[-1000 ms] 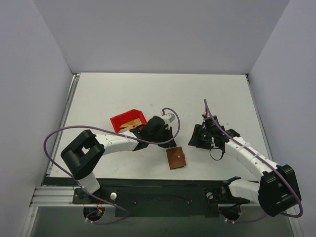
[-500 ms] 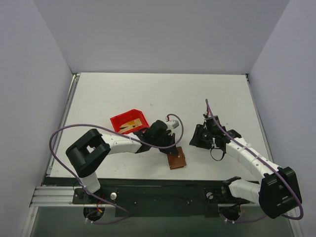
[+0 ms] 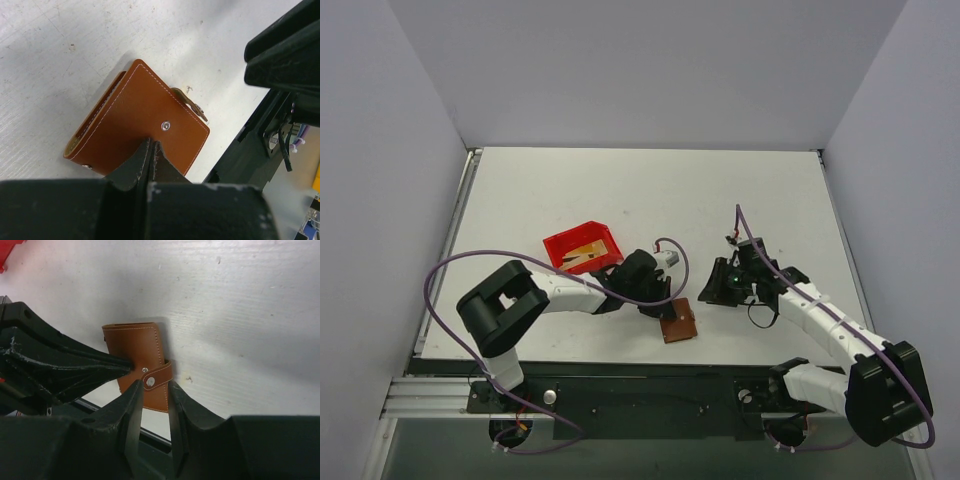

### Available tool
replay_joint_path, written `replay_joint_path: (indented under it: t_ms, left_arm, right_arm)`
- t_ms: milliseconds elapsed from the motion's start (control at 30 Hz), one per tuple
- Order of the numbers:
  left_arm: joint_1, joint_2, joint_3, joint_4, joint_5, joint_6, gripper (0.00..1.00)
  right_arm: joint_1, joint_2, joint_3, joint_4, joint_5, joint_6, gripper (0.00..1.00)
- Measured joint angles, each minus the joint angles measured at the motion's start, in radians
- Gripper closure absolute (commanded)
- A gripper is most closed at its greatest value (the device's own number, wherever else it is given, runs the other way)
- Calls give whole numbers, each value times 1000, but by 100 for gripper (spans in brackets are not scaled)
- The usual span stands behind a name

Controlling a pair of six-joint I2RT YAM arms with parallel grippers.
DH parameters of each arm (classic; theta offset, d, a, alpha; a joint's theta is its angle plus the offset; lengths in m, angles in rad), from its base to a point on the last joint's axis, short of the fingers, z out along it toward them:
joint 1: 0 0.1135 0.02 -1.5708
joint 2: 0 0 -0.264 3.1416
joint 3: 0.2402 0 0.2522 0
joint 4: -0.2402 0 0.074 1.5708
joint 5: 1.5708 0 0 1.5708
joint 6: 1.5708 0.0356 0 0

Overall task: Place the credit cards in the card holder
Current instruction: Close the card holder at the center of the board.

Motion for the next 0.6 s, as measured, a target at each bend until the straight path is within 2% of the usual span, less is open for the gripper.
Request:
replay_joint_path:
  t_ms: [133,600]
  left_arm:
    - [-1,3,-6,17,0,-1,100]
    - [-4,4,-11,29,0,-1,100]
  right_arm:
    - [0,0,-37,36,-61,11,83]
    - [0,56,-93,133,-170,54,84]
